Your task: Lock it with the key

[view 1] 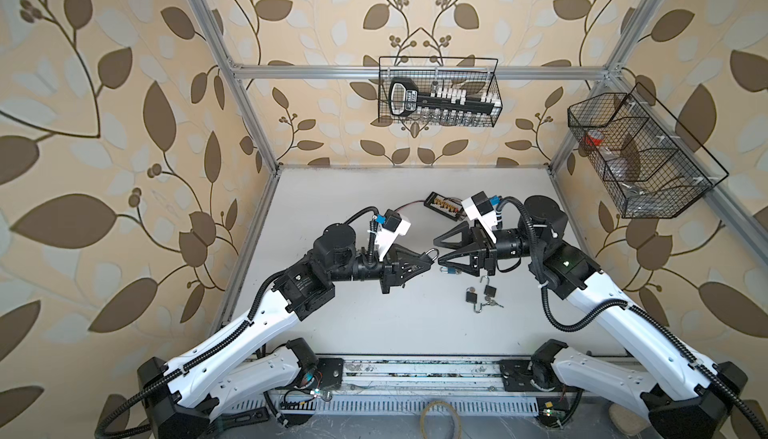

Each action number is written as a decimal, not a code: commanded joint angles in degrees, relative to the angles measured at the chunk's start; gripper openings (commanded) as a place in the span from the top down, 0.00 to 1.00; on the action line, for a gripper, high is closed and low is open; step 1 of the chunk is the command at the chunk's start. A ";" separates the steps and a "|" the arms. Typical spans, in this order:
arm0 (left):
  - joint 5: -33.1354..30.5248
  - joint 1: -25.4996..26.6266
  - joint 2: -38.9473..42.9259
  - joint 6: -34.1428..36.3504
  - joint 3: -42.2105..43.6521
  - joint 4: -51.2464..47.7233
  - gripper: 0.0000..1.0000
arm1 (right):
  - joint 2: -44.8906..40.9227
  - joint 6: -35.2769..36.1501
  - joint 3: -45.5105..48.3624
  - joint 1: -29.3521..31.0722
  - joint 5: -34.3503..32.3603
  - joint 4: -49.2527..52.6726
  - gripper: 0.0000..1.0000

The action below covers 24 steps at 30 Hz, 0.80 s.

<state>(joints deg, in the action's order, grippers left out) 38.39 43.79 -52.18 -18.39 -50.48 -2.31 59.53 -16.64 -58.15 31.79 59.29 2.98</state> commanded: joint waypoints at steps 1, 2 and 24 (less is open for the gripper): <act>2.47 -0.28 1.03 1.28 -1.83 3.18 1.00 | 1.00 -0.37 -0.56 -0.15 3.88 0.67 0.50; 2.54 -0.27 0.87 1.26 -1.86 3.26 1.00 | 1.11 -0.71 -0.46 -0.13 4.34 0.35 0.52; 1.87 -0.20 -0.40 0.58 -2.49 4.09 1.00 | 1.94 -2.74 0.04 0.00 5.59 -2.08 1.00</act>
<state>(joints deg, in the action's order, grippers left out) 41.50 43.83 -53.04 -18.20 -50.59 -1.02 62.00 -19.88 -58.08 31.68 63.33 1.54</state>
